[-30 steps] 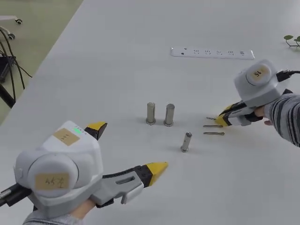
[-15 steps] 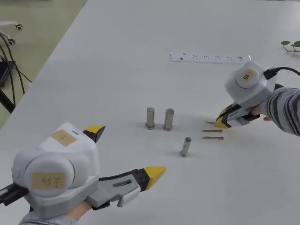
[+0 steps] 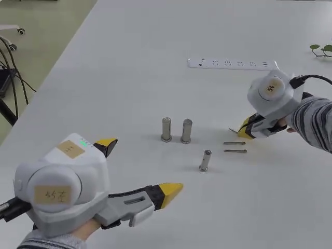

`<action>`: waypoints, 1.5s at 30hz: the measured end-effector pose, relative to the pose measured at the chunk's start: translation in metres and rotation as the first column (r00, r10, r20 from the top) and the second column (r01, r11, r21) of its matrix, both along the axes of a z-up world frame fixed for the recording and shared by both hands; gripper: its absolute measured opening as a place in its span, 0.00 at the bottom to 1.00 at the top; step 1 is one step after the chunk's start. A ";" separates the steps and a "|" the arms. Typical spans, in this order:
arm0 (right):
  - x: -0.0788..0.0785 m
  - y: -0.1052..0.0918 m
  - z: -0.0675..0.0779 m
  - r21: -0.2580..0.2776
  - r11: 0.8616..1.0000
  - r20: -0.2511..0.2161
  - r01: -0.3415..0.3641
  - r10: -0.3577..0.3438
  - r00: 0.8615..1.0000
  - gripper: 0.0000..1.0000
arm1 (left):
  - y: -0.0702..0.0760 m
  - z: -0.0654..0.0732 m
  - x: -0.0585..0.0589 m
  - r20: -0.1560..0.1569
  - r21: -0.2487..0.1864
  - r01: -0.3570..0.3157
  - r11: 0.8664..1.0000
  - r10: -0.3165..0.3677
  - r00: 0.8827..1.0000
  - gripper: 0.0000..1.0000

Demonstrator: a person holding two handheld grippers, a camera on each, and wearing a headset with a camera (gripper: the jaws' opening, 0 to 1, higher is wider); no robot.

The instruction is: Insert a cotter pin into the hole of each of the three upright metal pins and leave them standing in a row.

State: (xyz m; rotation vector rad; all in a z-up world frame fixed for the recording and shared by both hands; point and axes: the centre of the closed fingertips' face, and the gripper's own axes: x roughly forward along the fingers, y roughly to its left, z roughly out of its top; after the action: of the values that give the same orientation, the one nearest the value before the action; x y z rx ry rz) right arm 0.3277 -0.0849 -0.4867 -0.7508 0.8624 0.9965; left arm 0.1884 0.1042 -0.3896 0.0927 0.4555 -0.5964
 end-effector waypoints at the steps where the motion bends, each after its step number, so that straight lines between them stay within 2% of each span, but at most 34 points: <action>1: 0.000 0.000 0.002 0.009 1.000 0.010 0.002 -0.002 1.000 0.00 | 0.000 0.000 0.000 0.001 0.002 0.004 1.000 -0.004 1.000 0.87; 5: -0.004 0.000 0.010 0.014 1.000 0.038 -0.020 0.020 0.999 0.00 | -0.003 -0.001 0.000 -0.007 -0.001 0.018 1.000 -0.018 1.000 0.85; 8: -0.008 0.001 0.017 0.020 0.999 0.058 -0.040 0.039 0.998 0.00 | -0.004 0.001 0.002 -0.003 -0.003 0.024 1.000 -0.024 1.000 0.85; 15: -0.022 0.011 0.037 0.050 0.994 0.108 -0.092 0.087 0.990 0.00 | -0.008 0.003 0.006 0.001 0.000 0.041 0.999 -0.041 0.999 0.81; 18: -0.029 0.018 0.047 0.066 0.990 0.132 -0.122 0.112 0.985 0.00 | -0.010 0.002 0.008 -0.009 -0.002 0.040 0.999 -0.040 0.999 0.80; 26: -0.050 0.036 0.066 0.088 0.976 0.181 -0.201 0.183 0.966 0.00 | -0.019 0.004 0.011 -0.022 -0.047 0.048 0.998 -0.049 0.999 0.75; 28: -0.056 0.041 0.069 0.091 0.969 0.193 -0.229 0.208 0.959 0.00 | -0.022 0.005 0.012 -0.024 -0.050 0.059 0.997 -0.060 0.998 0.73; 31: -0.067 0.051 0.075 0.087 0.955 0.216 -0.285 0.261 0.941 0.00 | -0.029 0.005 0.011 -0.043 -0.076 0.080 0.994 -0.083 0.996 0.68; 35: -0.078 0.060 0.080 0.090 0.940 0.231 -0.329 0.301 0.925 0.00 | -0.036 0.005 0.009 -0.047 -0.094 0.099 0.991 -0.104 0.993 0.64; 38: -0.086 0.067 0.082 0.082 0.922 0.247 -0.378 0.349 0.904 0.00 | -0.041 0.005 0.009 -0.051 -0.106 0.110 0.988 -0.116 0.992 0.61; 41: -0.093 0.073 0.084 0.078 0.907 0.256 -0.413 0.382 0.888 0.00 | -0.045 0.006 0.009 -0.059 -0.115 0.116 0.987 -0.123 0.991 0.52; 43: -0.099 0.077 0.085 0.084 0.897 0.262 -0.434 0.400 0.878 0.00 | -0.047 0.006 0.010 -0.062 -0.116 0.110 0.987 -0.118 0.991 0.50; 45: -0.103 0.080 0.086 0.085 0.887 0.270 -0.454 0.418 0.867 0.00 | -0.050 0.006 0.009 -0.076 -0.142 0.107 0.984 -0.119 0.990 0.48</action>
State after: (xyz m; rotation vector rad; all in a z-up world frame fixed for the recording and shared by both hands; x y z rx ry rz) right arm 0.2247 -0.0048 -0.4008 -0.9450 0.4005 1.3216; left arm 0.1974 0.0543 -0.3832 -0.0384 0.4916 -0.7437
